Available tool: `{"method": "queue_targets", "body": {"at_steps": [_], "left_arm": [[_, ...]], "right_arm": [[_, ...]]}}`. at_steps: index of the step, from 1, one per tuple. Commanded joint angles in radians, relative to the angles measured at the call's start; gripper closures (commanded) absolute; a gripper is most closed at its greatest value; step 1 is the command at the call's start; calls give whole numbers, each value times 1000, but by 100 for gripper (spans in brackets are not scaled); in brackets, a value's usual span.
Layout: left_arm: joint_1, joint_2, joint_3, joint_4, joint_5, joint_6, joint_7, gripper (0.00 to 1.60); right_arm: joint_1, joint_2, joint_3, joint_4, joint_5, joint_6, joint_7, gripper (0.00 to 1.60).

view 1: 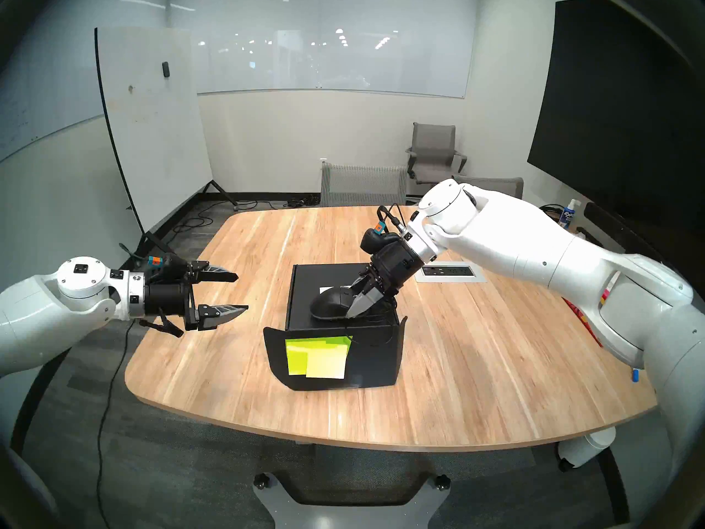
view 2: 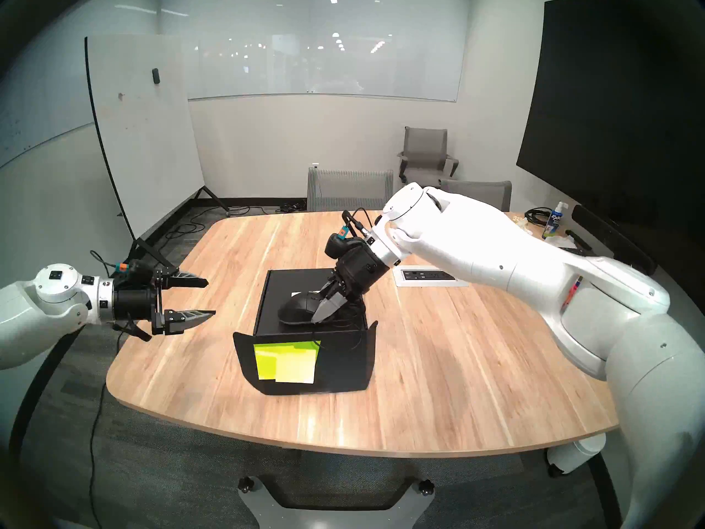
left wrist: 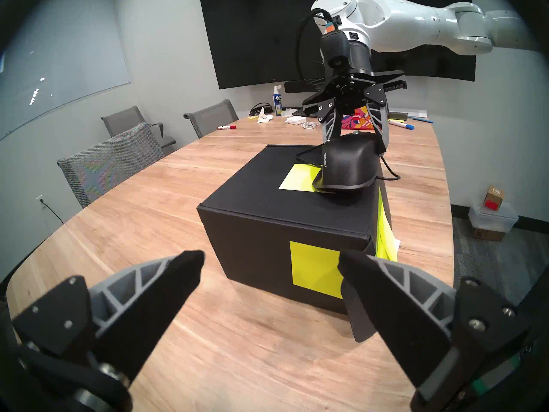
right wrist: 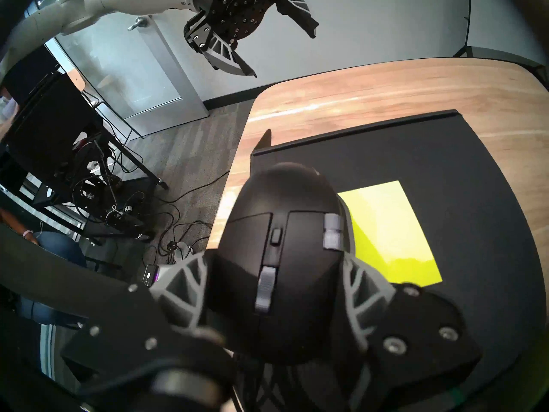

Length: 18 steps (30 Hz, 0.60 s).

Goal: Open the box and place the mouse inside

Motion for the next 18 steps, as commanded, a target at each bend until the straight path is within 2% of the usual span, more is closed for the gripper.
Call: {"method": "queue_targets", "body": {"at_steps": [1, 6, 8, 11, 18], "left_arm": [[-12, 2, -12, -1, -5, -6, -2, 0], [-13, 2, -12, -1, -5, -6, -1, 0], [-13, 2, -11, -1, -5, -6, -1, 0], [-14, 2, -11, -1, -5, -7, -1, 0], [-15, 2, -9, 0, -6, -7, -2, 0]], "right_arm": [[-3, 78, 40, -99, 33, 72, -53, 160], [-33, 140, 73, -207, 60, 150, -141, 160], [-34, 133, 75, -190, 66, 156, -138, 160], [-66, 183, 109, -274, 91, 208, -213, 160], [-127, 237, 171, -355, 130, 284, -308, 160]]}}
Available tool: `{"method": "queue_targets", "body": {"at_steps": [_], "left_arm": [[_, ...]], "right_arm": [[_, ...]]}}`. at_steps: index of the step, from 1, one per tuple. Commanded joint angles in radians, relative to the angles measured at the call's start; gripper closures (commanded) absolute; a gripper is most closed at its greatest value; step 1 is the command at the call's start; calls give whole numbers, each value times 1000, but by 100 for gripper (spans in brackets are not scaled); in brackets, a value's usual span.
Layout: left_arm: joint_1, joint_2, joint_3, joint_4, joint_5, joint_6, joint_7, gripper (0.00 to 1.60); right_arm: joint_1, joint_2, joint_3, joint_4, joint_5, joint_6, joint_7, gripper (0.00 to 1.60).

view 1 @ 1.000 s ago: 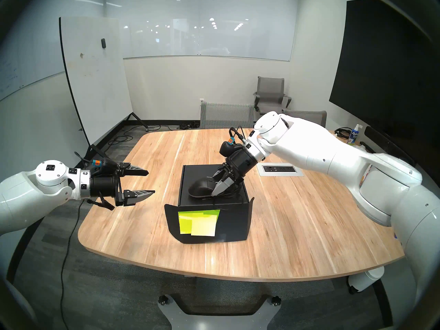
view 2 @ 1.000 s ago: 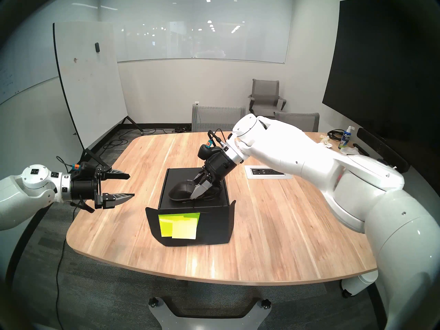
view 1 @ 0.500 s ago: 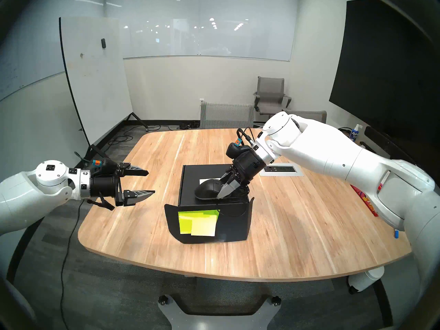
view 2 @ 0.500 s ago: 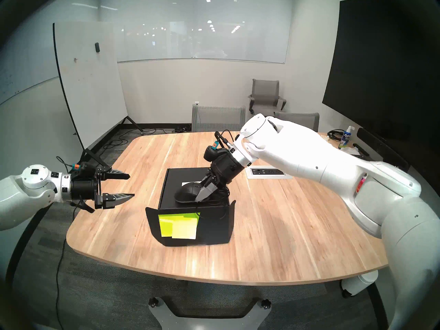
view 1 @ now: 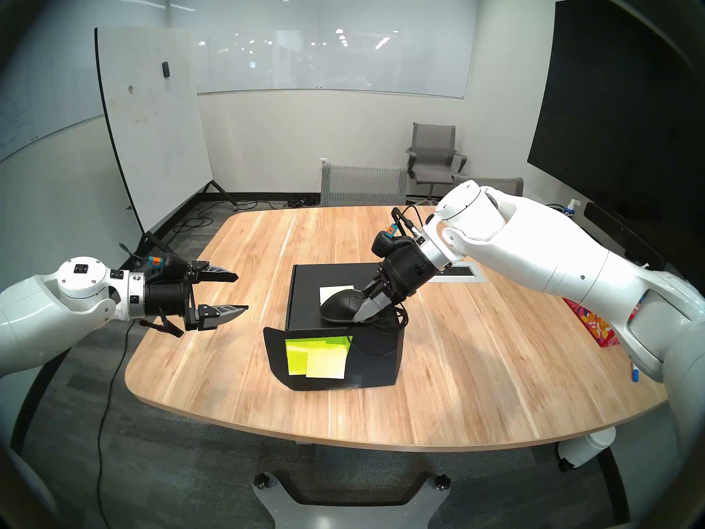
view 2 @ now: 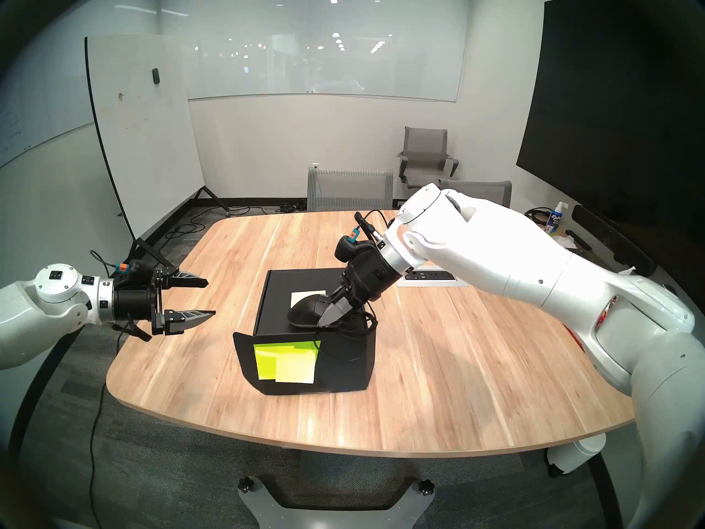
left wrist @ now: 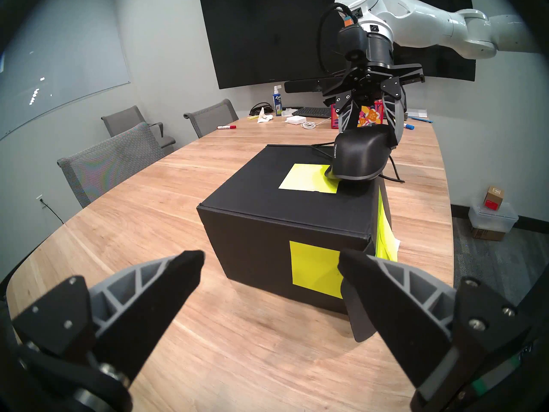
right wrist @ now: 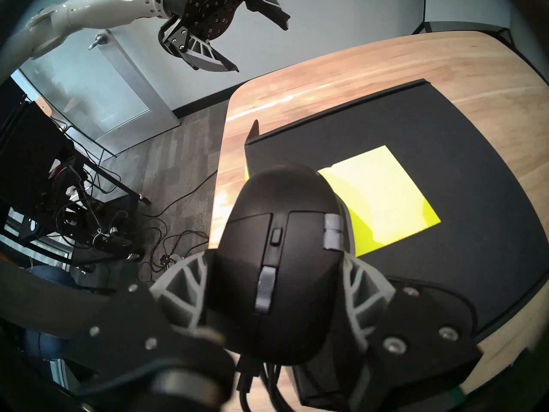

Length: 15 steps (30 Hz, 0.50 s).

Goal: Open the box and place the mouse inside

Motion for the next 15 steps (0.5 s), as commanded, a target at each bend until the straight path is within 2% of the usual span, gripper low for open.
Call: {"method": "queue_targets", "body": {"at_steps": [1, 10, 13, 15], "left_arm": [[-12, 2, -12, 0, -6, -7, -2, 0], [-14, 2, -11, 0, -6, -7, -2, 0], [-14, 2, -11, 0, -6, -7, -2, 0], [-14, 2, -10, 0, -6, -7, -2, 0]], "right_arm": [[-52, 83, 80, -95, 63, 64, -117, 160], [-130, 127, 167, -180, 141, 153, -266, 160], [-147, 137, 184, -201, 158, 157, -298, 160], [-175, 150, 210, -232, 190, 157, -347, 160]]}}
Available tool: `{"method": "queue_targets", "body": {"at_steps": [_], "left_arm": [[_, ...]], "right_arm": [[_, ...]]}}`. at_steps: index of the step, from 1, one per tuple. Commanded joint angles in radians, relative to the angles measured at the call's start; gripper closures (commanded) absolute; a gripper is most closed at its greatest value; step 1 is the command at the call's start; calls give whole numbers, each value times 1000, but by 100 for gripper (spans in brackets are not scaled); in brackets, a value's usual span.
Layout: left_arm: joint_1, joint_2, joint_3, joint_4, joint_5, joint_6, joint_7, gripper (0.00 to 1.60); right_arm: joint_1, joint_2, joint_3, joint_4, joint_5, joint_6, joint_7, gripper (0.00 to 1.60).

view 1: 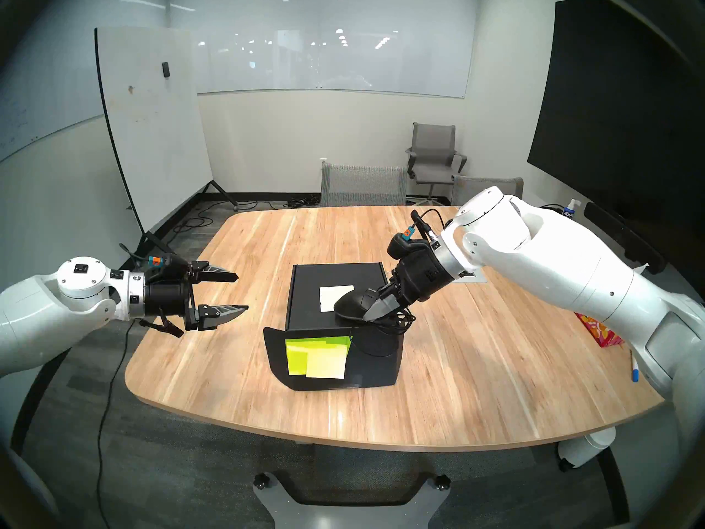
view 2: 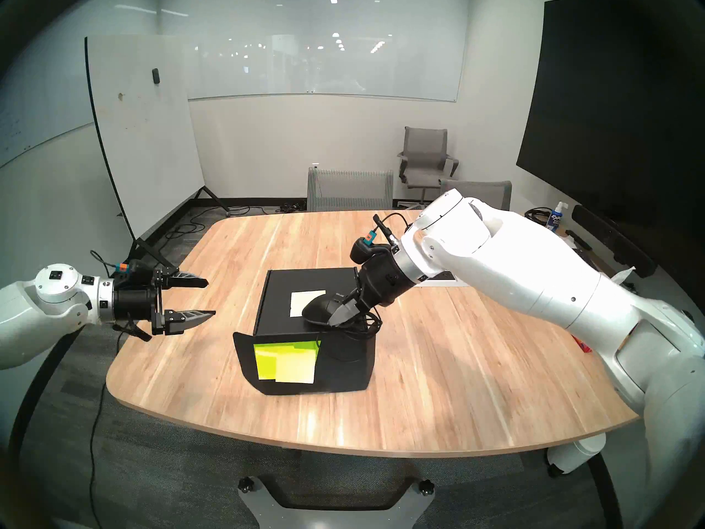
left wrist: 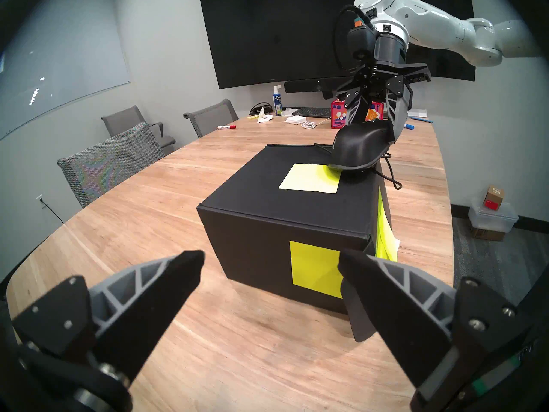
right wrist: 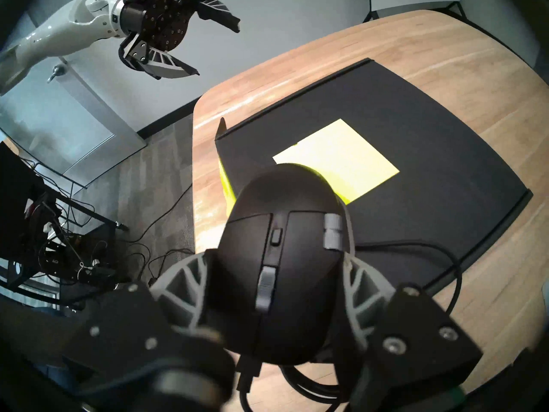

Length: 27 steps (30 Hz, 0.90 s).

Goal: Open the box and place the mouse inside

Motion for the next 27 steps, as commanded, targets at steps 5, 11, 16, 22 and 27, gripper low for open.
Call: {"method": "queue_targets", "body": {"at_steps": [5, 11, 16, 22, 27], "left_arm": [[-13, 2, -12, 0, -6, -7, -2, 0], [-14, 2, -11, 0, -6, -8, -2, 0], [-14, 2, -10, 0, -7, -8, -2, 0], [-15, 2, -10, 0, -7, -8, -2, 0], [-15, 3, -9, 0, -7, -8, -2, 0]], "right_arm": [[-79, 61, 93, -104, 114, 10, -149, 160], [-99, 92, 97, -159, 212, 10, -259, 160], [-103, 103, 91, -181, 275, 10, -327, 160], [-107, 124, 82, -221, 355, 10, -415, 160], [-110, 143, 75, -256, 430, 10, -494, 160]]}}
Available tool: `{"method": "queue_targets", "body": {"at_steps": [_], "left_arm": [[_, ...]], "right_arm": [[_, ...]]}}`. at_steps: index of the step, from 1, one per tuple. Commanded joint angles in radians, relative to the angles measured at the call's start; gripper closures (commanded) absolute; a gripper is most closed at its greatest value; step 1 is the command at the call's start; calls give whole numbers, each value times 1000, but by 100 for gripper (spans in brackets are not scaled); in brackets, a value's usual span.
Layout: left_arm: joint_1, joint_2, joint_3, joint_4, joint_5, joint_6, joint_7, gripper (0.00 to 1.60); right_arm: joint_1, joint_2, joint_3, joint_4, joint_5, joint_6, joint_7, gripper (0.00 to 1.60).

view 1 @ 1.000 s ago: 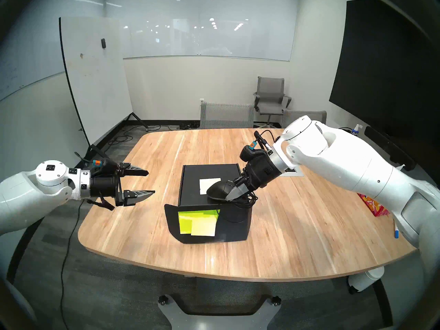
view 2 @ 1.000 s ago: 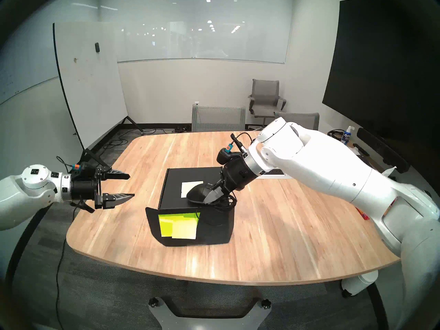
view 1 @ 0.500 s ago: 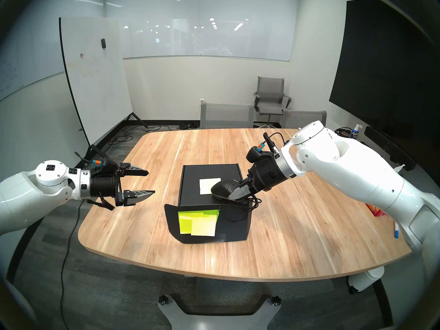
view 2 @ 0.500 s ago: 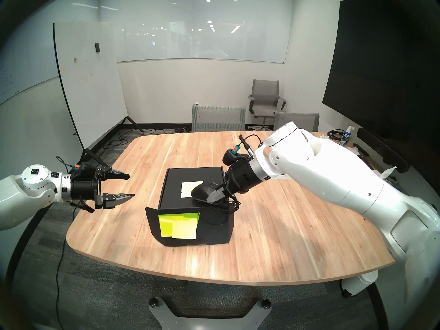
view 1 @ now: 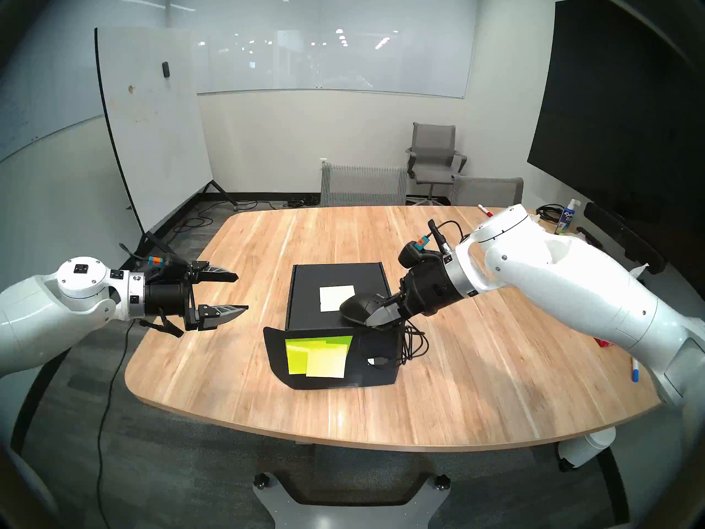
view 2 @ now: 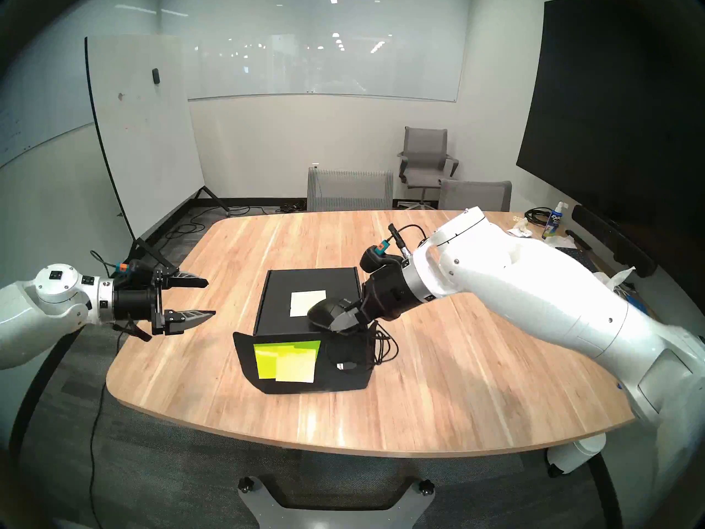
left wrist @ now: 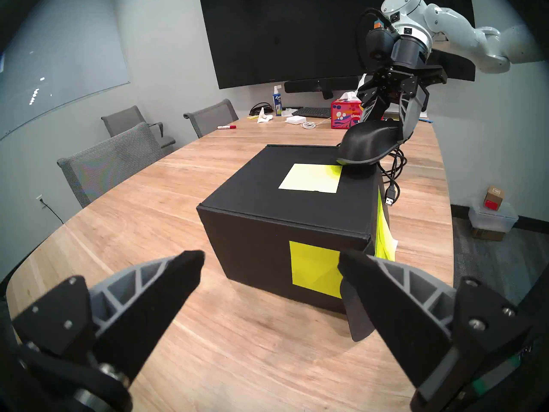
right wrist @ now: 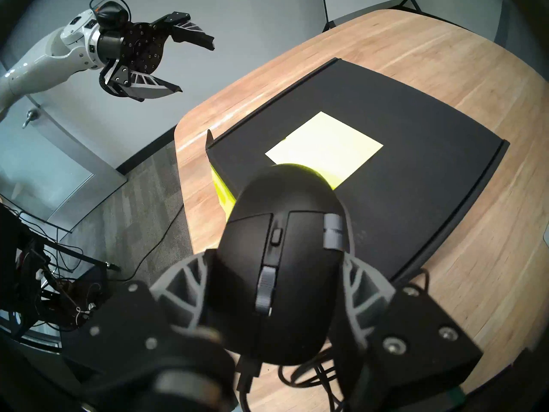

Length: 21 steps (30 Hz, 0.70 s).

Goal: Open the box and place the mouse inside

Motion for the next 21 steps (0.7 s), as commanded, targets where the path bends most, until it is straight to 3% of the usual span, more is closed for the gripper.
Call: {"method": "queue_targets", "body": {"at_steps": [1, 10, 21], "left_arm": [[-12, 2, -13, 0, -6, -7, -2, 0], [-13, 2, -11, 0, -6, -7, -2, 0], [-14, 2, -10, 0, -6, -8, -2, 0]], "right_arm": [[9, 33, 5, -59, 105, -3, -92, 160], [21, 55, -14, -109, 239, -3, -238, 160], [-16, 94, 8, -181, 368, -3, -409, 160]]}}
